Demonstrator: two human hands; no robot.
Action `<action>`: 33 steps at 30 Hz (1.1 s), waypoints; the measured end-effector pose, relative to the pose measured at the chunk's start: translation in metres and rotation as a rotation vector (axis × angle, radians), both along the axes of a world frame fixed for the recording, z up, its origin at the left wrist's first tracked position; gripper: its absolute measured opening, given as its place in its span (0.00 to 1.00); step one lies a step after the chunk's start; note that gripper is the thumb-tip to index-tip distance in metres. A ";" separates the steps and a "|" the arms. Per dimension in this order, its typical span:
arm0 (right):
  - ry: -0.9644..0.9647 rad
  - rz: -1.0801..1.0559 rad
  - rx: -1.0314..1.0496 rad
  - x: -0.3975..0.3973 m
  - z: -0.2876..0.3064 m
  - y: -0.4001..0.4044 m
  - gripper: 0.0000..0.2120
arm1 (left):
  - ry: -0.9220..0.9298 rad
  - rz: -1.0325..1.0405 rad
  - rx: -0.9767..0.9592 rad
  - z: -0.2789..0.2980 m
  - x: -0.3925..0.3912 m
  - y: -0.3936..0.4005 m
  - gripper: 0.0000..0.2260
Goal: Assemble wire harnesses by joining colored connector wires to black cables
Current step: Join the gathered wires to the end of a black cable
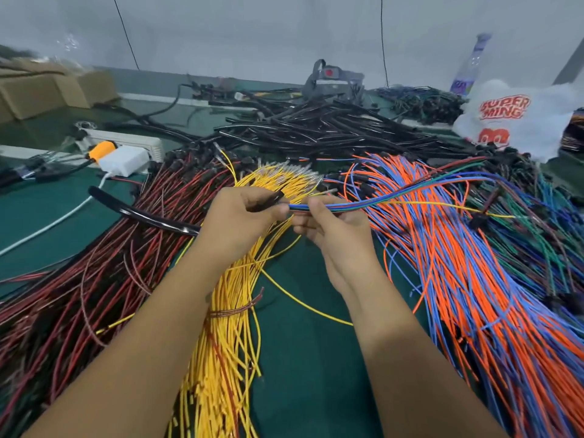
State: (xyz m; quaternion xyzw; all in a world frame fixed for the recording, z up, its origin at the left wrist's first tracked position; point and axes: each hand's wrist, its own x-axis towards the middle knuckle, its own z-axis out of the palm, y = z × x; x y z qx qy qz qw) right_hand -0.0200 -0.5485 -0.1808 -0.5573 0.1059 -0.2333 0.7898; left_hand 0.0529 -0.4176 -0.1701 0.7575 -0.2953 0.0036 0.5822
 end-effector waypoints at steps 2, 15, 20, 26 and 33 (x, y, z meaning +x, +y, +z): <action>0.007 0.061 0.012 0.000 0.000 0.000 0.05 | -0.041 0.023 0.033 0.000 0.000 0.000 0.08; 0.018 -0.059 -0.113 -0.004 0.000 0.002 0.04 | -0.171 0.000 0.128 -0.005 -0.001 -0.002 0.04; 0.007 -0.113 -0.023 -0.002 0.001 -0.004 0.08 | -0.259 0.133 0.202 -0.005 0.004 0.003 0.07; -0.078 -0.031 0.092 -0.001 0.003 -0.001 0.07 | -0.553 0.396 0.299 0.005 0.000 0.011 0.17; -0.140 0.025 0.032 -0.003 0.005 0.001 0.07 | -0.488 0.142 0.648 -0.004 -0.003 -0.001 0.11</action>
